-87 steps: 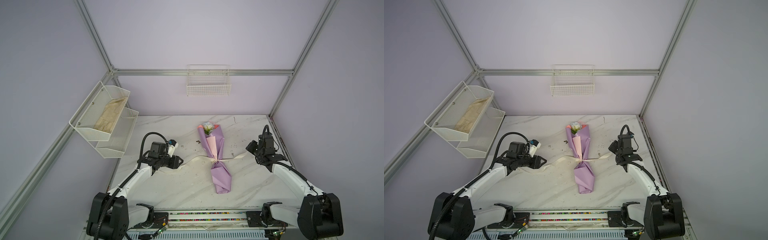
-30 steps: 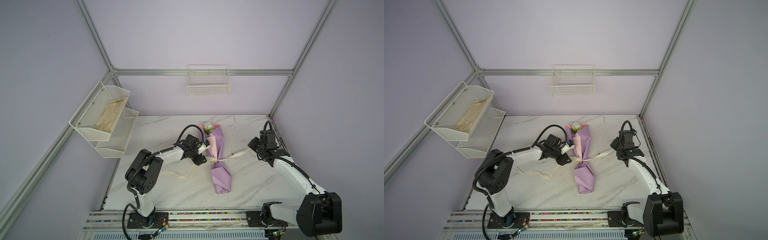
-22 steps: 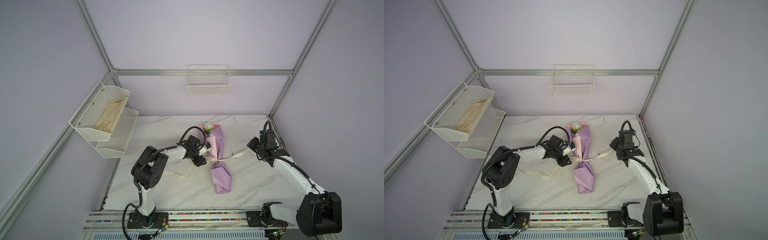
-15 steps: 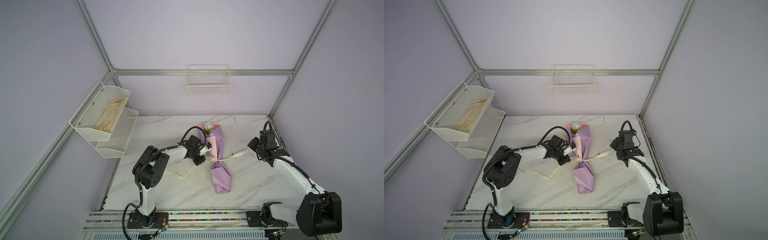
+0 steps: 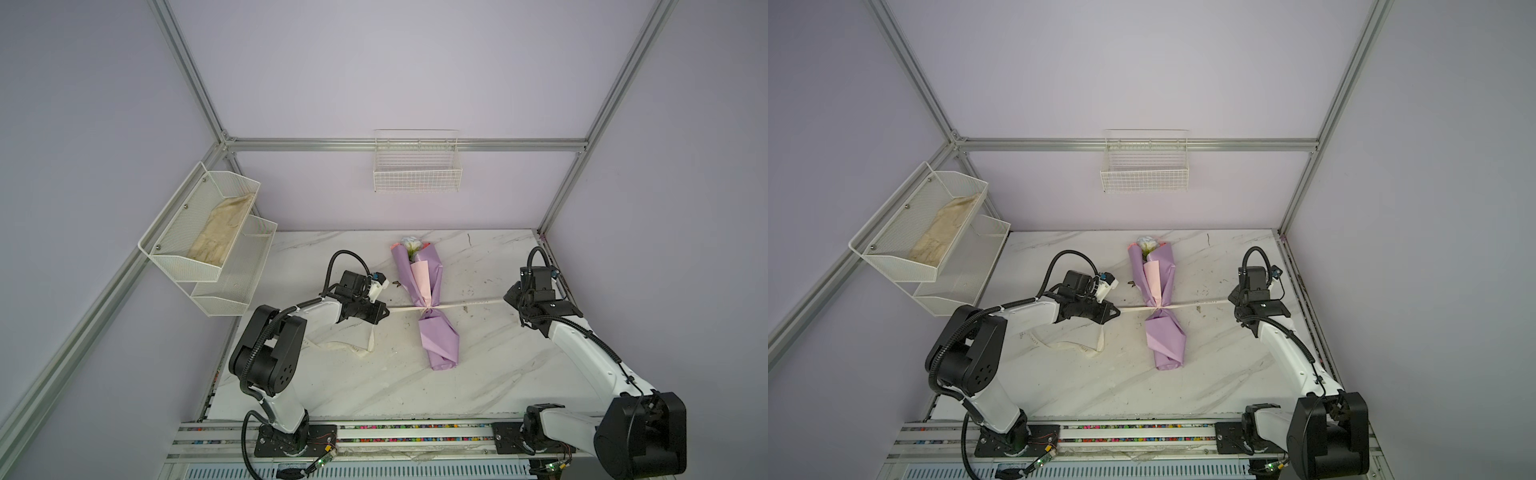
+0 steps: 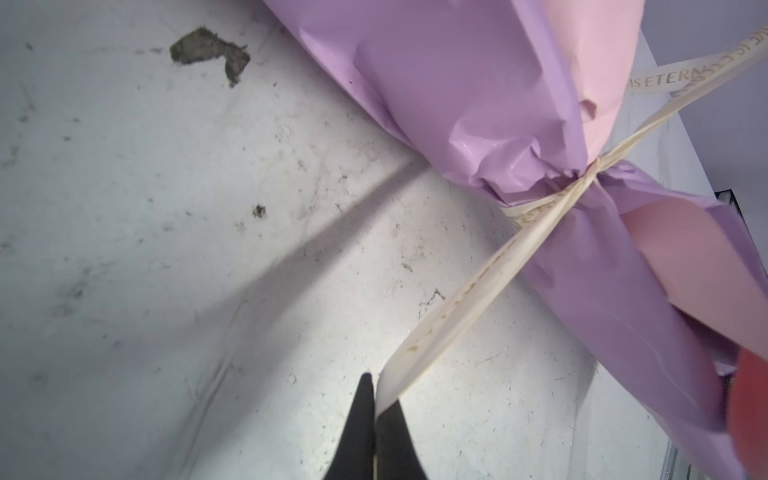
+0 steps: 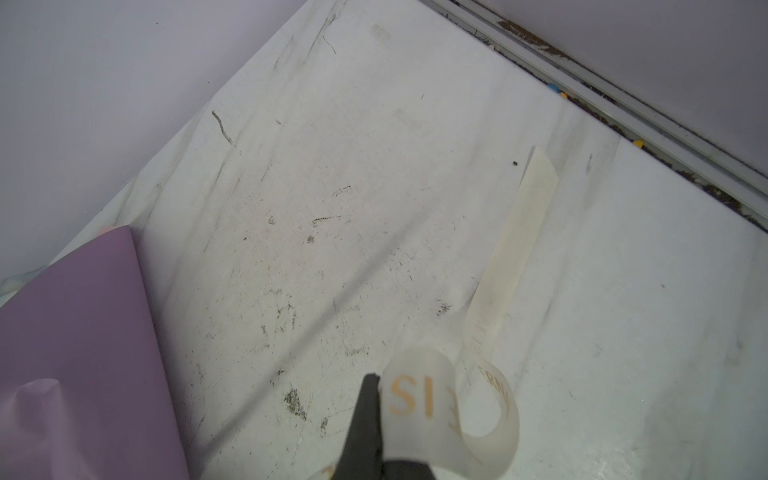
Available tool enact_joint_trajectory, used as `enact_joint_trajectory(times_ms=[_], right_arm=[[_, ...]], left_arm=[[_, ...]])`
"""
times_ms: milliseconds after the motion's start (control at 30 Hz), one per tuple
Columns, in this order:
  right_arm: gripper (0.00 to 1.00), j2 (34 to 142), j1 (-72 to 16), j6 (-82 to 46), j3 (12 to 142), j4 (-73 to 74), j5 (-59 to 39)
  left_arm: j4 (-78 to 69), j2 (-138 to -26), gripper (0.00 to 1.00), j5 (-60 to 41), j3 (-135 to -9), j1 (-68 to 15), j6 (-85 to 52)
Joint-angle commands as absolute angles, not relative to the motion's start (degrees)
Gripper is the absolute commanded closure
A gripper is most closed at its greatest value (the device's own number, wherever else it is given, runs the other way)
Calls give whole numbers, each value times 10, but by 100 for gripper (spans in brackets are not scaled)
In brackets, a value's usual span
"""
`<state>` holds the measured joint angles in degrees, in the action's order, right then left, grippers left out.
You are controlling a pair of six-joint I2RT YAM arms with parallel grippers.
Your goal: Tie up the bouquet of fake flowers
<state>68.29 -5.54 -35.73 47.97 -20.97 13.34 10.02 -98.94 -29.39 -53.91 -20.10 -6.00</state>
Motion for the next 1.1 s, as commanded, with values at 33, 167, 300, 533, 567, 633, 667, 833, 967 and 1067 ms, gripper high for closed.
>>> enact_joint_trajectory(times_ms=[33, 167, 300, 533, 567, 633, 667, 833, 967, 1067], right_arm=[[100, 663, -34, -287, 461, -153, 67], [100, 696, -34, -243, 460, -124, -99], [100, 722, -34, -231, 463, -132, -122], [100, 723, -34, -227, 484, -138, -114], [100, 724, -34, -227, 487, -139, -115], [100, 727, -34, -227, 490, -137, -117], [100, 728, -34, -230, 490, -136, -118], [100, 735, -34, -234, 492, -133, -125], [100, 735, -34, -236, 496, -140, -125], [100, 734, -34, -237, 497, -141, -124]], left_arm=[[114, -960, 100, -302, -520, -178, -62], [142, -941, 100, -316, -529, -217, -21], [185, -922, 76, -246, -535, -260, -10], [272, -884, 39, -142, -552, -264, -10], [287, -882, 36, -135, -556, -264, -8], [324, -889, 35, -134, -568, -264, 3], [343, -893, 35, -129, -573, -265, 5], [413, -915, 35, -128, -587, -282, 14], [469, -912, 35, -105, -591, -295, 9], [489, -898, 34, -112, -602, -304, 13]])
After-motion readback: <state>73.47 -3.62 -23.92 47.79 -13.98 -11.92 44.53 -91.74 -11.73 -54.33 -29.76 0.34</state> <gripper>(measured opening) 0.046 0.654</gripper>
